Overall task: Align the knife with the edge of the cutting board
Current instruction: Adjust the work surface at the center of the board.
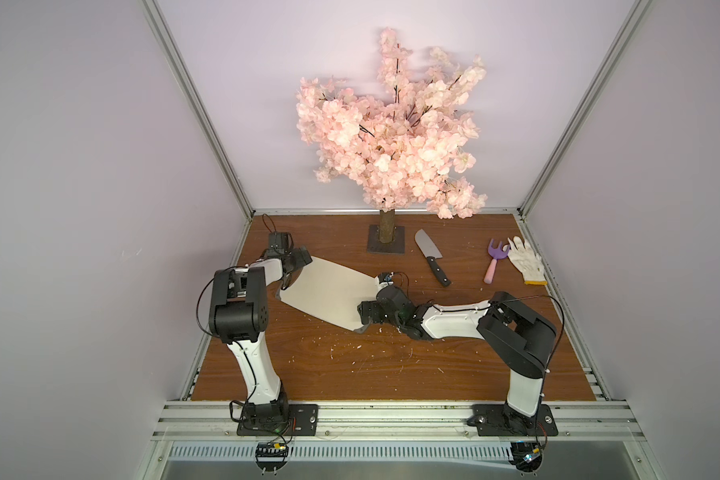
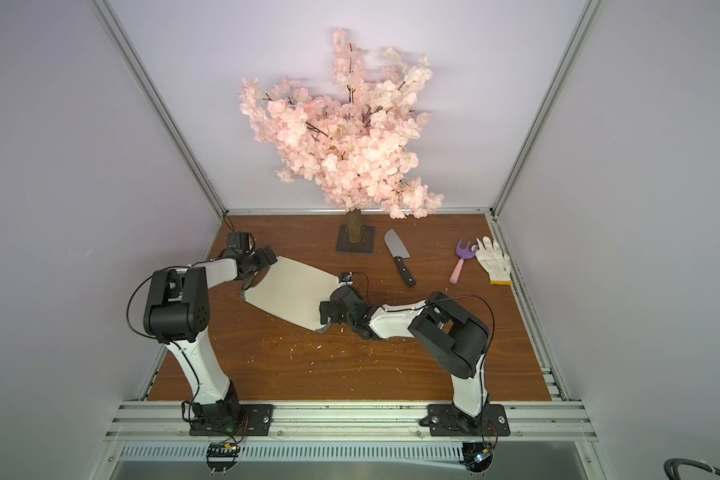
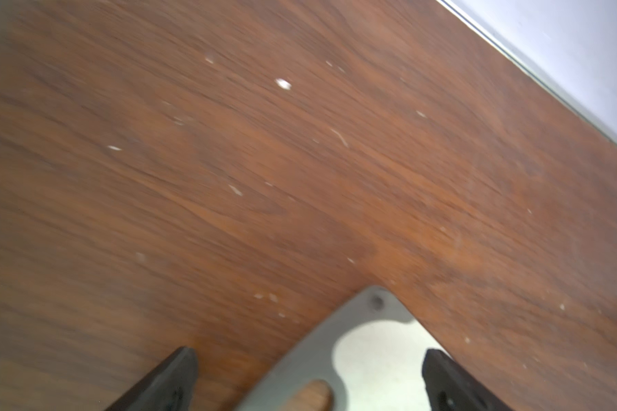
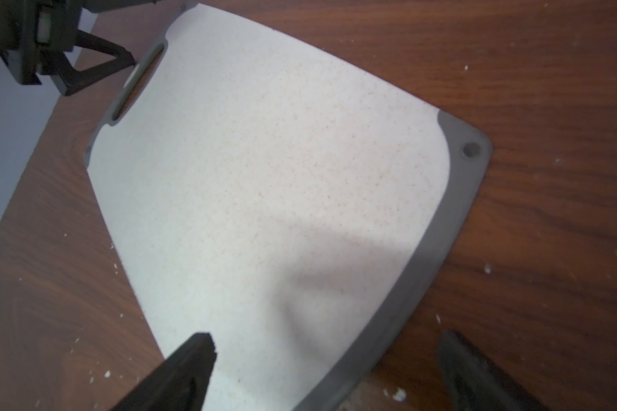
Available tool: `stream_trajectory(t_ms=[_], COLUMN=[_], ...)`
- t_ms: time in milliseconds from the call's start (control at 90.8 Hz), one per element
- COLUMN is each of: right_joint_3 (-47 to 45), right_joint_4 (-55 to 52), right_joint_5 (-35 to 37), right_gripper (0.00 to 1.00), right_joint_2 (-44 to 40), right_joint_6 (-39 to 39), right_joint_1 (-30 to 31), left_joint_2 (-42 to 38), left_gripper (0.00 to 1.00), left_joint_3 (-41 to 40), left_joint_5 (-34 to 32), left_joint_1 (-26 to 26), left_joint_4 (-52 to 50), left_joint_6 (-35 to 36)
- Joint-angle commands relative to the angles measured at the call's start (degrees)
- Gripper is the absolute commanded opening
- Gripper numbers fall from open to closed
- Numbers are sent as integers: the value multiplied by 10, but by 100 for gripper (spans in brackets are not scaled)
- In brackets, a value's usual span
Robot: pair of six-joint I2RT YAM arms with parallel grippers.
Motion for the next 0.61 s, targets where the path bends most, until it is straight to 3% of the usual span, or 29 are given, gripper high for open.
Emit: stream_trajectory(t_ms=[0,231,440,594], right_joint_3=[-18,-40,-57,-70], right_joint_4=[1,22,9,9], right_joint_5=[-11,-17,-3,-4], right_gripper=[100,100,100,100], right_joint_2=[-18,-25,-49,-65], right_joint_6=[25,46,47,47], right_joint_1=[7,13,25,26], left_joint_2=[13,-22,-99,-110], left_gripper=[100,100,100,100], left_joint_3=[-14,-98,-151,-152], left_joint_5=[12,58,31,37], left_joint_1=[-27,-30,-35,-35], left_joint_4=[-120,-85,-87,-105], left_joint_6=[-13,-77,-101,-97])
